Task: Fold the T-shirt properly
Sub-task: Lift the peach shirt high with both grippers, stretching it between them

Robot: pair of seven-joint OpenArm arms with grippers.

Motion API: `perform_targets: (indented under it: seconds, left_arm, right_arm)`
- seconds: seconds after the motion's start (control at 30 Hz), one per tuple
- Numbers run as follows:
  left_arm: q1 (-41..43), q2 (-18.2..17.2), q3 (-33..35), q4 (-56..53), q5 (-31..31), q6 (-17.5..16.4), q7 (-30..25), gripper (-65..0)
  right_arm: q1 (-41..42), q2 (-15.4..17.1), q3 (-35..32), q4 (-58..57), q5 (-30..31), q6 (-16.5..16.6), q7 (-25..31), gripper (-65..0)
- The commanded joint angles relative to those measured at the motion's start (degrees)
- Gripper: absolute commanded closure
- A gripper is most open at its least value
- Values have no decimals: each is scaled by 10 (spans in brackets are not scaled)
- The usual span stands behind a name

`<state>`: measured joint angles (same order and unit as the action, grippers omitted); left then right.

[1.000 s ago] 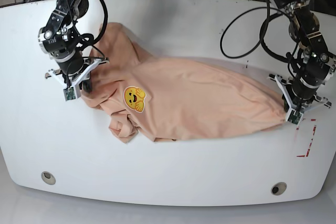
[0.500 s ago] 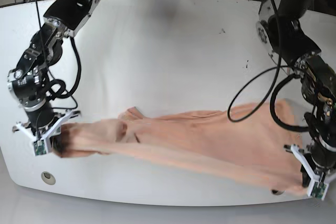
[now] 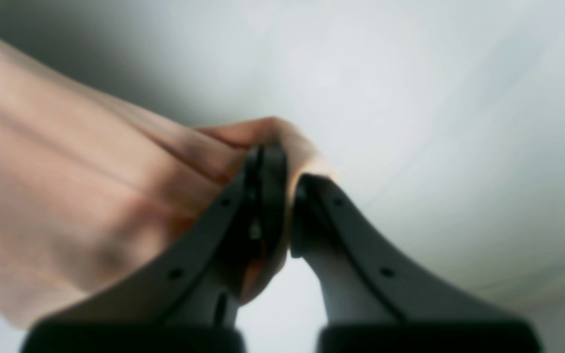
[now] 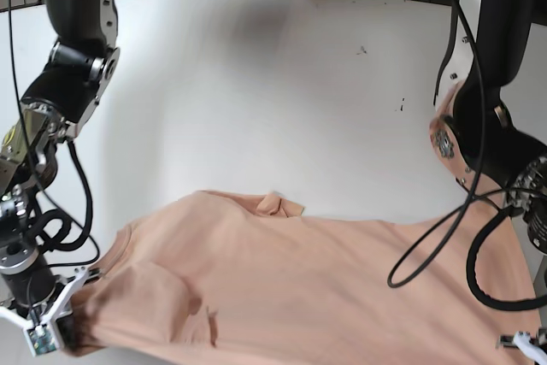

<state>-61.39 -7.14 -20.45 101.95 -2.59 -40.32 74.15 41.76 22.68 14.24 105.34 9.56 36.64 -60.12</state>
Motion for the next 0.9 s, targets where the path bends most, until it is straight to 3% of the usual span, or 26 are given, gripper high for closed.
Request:
perform_targets:
  seconds: [0.0,0.23,0.43,0.7,0.87]
  left_arm:
    - [-58,-3,2,-17,0,3,-14,0]
    - [-145,-1,9,-74,0,3,-15,0]
    - [-165,-1,24,-84,-2,3,-16,0]
    - [-135,8,25,-79,-3,3,-14,0]
    - [-85,7,25,-56,-3,3,-14,0]
  right_arm:
    - [65,29,-22,-6,-13,-5,5,0]
    - [182,70,-94,-44,-11,-5,3,0]
    - [233,85,-129,-53,-11,-4,2,0]
    - [233,86,-134,-48,-11,-4,1,0]
    - [175,83,-109,-16,-11,-4,-14,0]
